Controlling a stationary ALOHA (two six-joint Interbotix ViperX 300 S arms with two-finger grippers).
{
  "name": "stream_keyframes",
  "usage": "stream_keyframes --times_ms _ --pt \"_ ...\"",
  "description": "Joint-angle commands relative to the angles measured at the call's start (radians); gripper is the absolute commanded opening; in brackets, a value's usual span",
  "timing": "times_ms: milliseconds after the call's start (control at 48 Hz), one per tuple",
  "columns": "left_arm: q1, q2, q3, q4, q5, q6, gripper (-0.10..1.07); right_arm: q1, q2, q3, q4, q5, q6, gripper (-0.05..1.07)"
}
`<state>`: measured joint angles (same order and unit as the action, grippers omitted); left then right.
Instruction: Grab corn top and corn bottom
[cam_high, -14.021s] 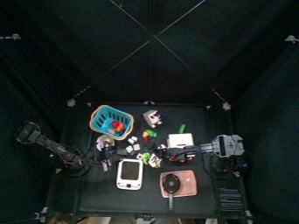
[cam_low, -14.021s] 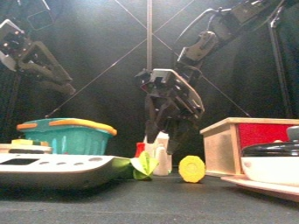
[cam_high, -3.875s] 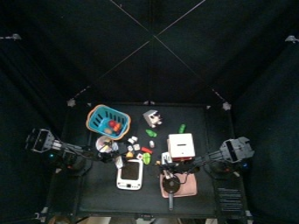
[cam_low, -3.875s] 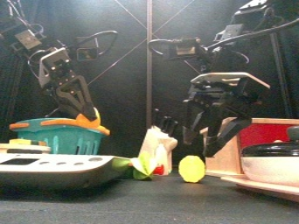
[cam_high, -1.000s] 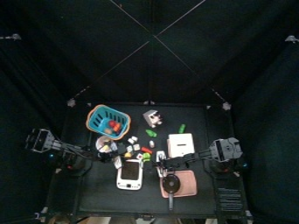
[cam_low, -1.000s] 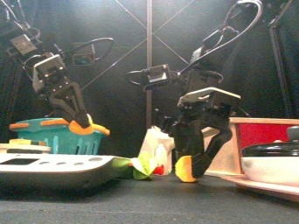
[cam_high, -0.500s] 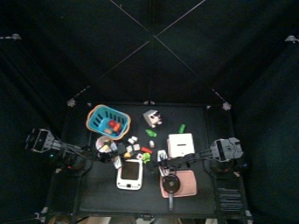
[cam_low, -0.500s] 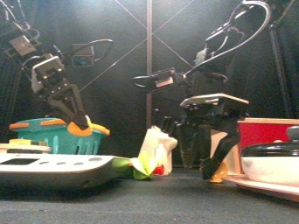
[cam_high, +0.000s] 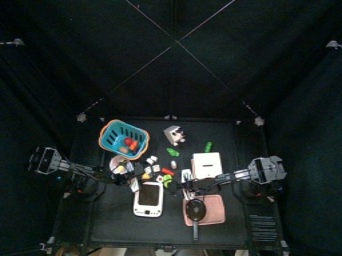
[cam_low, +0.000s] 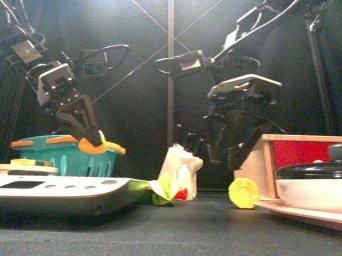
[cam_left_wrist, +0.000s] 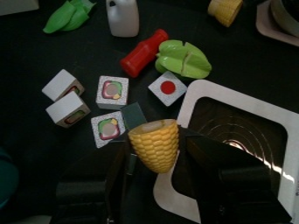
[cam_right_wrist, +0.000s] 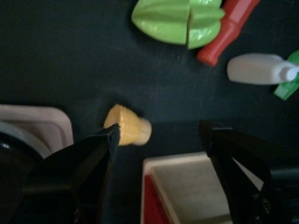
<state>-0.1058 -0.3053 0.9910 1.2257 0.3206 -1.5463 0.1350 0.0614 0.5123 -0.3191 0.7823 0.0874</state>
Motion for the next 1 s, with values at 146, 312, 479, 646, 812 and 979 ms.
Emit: stream_keyframes --times_ms 146,312,479,646,812,979 --pt "0.008 -0.009 -0.012 0.0 0.0 -0.002 0.73 -0.005 -0.009 -0.003 -0.002 0.005 -0.087 1.0" --pt "0.009 -0.009 -0.008 0.0 0.0 -0.002 0.73 -0.005 0.034 -0.005 -0.06 -0.003 -0.11 1.0" --pt "0.011 -0.009 -0.005 0.0 0.0 -0.002 0.73 -0.003 0.072 -0.028 -0.1 -0.032 -0.11 1.0" --pt "0.011 -0.009 -0.003 0.003 0.0 -0.002 0.73 -0.003 0.078 -0.041 -0.098 -0.048 -0.112 0.99" --pt "0.015 -0.009 -0.003 0.002 0.0 -0.002 0.73 -0.003 0.084 -0.052 -0.087 -0.067 -0.114 0.99" --pt "0.015 -0.009 -0.003 0.003 0.0 -0.002 0.73 -0.005 0.104 -0.055 -0.072 -0.078 -0.114 0.95"
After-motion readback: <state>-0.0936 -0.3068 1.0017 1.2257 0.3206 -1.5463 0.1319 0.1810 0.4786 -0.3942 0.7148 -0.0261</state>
